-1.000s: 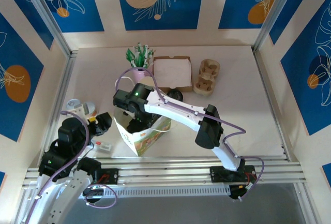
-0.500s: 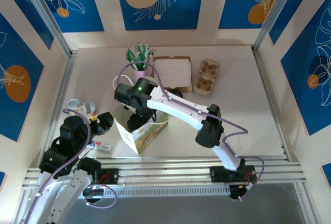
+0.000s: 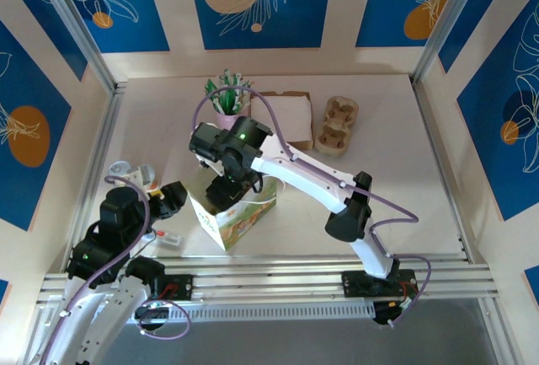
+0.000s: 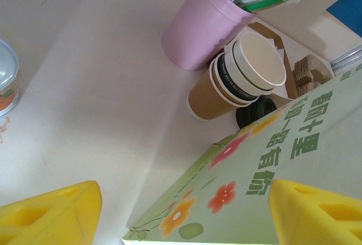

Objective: Pack the takeout coffee

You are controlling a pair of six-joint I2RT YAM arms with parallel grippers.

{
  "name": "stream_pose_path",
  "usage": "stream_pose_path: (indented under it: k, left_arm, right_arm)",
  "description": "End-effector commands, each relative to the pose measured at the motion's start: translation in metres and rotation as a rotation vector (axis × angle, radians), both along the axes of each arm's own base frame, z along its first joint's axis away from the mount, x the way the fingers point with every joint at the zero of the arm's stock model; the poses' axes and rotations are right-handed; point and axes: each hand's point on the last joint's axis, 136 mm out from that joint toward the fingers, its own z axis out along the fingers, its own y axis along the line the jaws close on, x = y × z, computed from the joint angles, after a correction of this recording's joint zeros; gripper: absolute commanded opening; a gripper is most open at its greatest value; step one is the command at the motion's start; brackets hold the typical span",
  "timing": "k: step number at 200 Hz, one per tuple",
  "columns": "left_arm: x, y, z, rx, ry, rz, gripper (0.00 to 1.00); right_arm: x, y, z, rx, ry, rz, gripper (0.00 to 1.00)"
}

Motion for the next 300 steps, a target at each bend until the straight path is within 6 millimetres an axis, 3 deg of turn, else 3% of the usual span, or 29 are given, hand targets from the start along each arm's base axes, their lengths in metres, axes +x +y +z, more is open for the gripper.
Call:
stream_pose_path:
  k: [1, 160, 261, 300]
  left_arm:
    - [0.002, -0.005, 0.000, -0.020, -0.004, -0.016, 0.77]
    - [0.001, -0.003, 0.007, -0.001, -0.006, -0.014, 0.77]
    - [0.009, 0.000, 0.026, 0.054, -0.029, -0.008, 0.79]
    - [0.015, 0.002, 0.050, 0.107, -0.066, -0.014, 0.81]
  right_arm:
    - [-0.002, -0.009, 0.027, 0.051, -0.027, 0.005, 0.99]
    - [-0.017, -0.014, 0.083, 0.231, -0.059, 0.044, 0.99]
    - [-0.020, -0.039, 0.152, 0.453, -0.139, 0.027, 0.99]
    - [-0.003, -0.061, 0.185, 0.570, -0.209, -0.061, 1.00]
